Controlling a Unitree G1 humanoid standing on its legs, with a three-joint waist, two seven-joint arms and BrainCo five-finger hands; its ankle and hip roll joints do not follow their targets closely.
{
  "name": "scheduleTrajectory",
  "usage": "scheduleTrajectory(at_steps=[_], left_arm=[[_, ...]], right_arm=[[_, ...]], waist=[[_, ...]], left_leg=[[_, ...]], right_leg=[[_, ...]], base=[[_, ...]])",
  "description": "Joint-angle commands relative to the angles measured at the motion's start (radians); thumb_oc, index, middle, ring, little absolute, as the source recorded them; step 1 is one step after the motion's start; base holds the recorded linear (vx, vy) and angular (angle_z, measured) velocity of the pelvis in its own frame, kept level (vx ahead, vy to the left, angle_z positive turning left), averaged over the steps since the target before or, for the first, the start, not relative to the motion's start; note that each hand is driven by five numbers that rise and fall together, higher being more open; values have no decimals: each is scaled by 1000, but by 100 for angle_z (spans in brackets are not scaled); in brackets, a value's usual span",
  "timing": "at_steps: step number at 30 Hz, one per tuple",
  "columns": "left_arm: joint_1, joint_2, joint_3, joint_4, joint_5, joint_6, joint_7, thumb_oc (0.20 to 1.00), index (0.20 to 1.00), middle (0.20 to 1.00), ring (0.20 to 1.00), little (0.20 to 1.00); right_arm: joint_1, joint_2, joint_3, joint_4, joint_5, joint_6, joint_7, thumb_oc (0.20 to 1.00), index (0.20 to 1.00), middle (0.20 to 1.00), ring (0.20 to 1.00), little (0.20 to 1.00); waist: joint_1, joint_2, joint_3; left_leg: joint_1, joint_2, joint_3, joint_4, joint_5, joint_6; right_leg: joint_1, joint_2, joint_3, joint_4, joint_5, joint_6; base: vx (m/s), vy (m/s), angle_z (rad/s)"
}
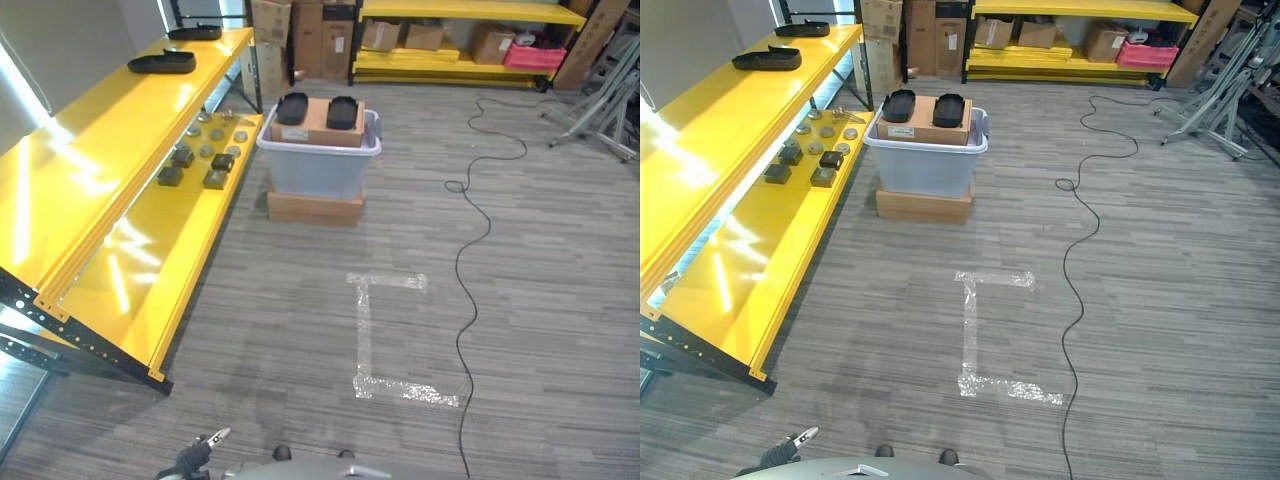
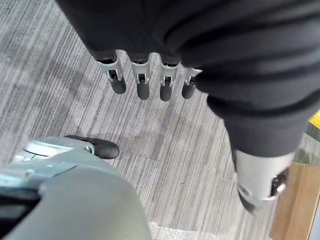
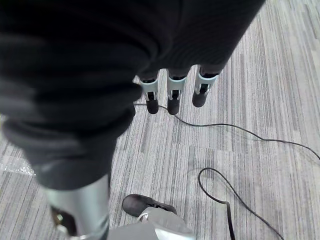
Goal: Move parts from the plastic box to the shelf.
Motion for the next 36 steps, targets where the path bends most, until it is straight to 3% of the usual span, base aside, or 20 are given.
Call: scheduleTrajectory(at_steps=[1, 14, 30, 36], left_arm=[[-44, 6, 22, 34, 45, -17, -7, 1000, 1000, 1000, 1000, 1000], [-59, -1, 41, 63, 33, 50, 82, 1000, 1000, 1000, 1000, 1000], [-74, -8, 48, 87, 36, 117, 75, 1000, 1000, 1000, 1000, 1000], [-80, -6, 35, 91, 60, 119, 71, 1000, 1000, 1000, 1000, 1000]], right_arm=[[-33, -21, 20, 36, -12, -9, -25, 1000, 1000, 1000, 1000, 1000], [-39, -14, 20, 51, 3, 27, -18, 1000, 1000, 1000, 1000, 1000], [-43, -12, 49, 28, -47, -31, 13, 1000, 1000, 1000, 1000, 1000], [-38, -13, 46, 42, -25, 27, 45, 1000, 1000, 1000, 1000, 1000]], waist=[[1, -17, -9], [-1, -19, -11], [-9, -20, -9], [-10, -21, -8]], left_leg=[[-20, -26, 8, 5, -67, 1], [-13, -26, 8, 6, -67, 1], [-5, -23, 20, 7, -70, 0], [-3, -22, 22, 6, -69, 0]], right_leg=[[-3, -51, -4, -6, -7, 98], [4, -51, -3, -7, -6, 96], [8, -55, -1, -5, -6, 97], [9, -54, -2, -5, -6, 97]], base=[[0, 0, 0], [0, 0, 0], [0, 0, 0], [0, 0, 0]])
